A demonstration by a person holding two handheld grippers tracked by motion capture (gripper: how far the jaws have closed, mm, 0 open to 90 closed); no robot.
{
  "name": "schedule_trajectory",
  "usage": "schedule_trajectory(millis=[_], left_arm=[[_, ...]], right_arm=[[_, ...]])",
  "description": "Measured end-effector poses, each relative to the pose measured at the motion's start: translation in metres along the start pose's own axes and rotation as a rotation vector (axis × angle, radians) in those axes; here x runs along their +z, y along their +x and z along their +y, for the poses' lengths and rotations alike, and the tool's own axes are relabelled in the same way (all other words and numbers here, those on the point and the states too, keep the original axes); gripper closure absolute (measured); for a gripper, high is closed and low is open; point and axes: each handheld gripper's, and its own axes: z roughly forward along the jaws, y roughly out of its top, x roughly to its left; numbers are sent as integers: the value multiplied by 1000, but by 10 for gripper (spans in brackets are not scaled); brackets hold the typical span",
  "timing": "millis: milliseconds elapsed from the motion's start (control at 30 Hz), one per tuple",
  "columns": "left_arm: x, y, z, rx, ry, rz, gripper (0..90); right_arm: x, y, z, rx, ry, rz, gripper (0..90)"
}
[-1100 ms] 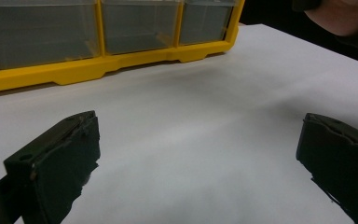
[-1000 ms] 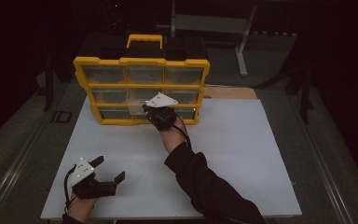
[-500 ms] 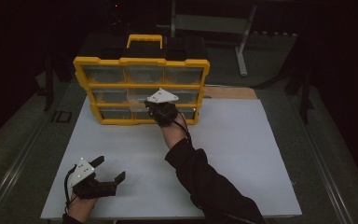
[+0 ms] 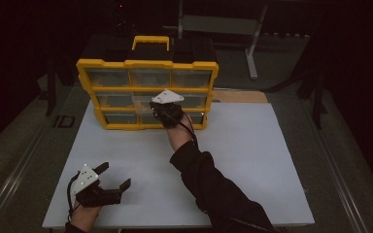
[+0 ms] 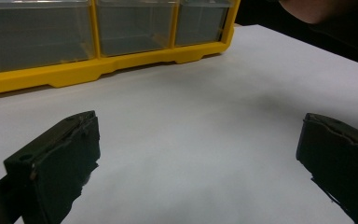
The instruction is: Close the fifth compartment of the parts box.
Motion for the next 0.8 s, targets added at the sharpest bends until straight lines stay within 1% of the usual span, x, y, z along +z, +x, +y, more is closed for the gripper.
schedule_trajectory(millis=[167,267,567,667,800], left_arm=[[0,-1,0,3,1,-1,0],[0,-1,0,3,0,-1,0],[1,-1,0,9,0,-4,0],[1,-1,0,5,-1,-4,0],[1,-1,0,4,-3,-4,0]], right_arm=[[3,-1,1,-6,8,-8,900],[5,-2,2,0,13,-12,900],[11,-3,5,0,14,-12,900],[13,-4,5,13,9,-8,900],[14,-6,4,11,10,-12,900]])
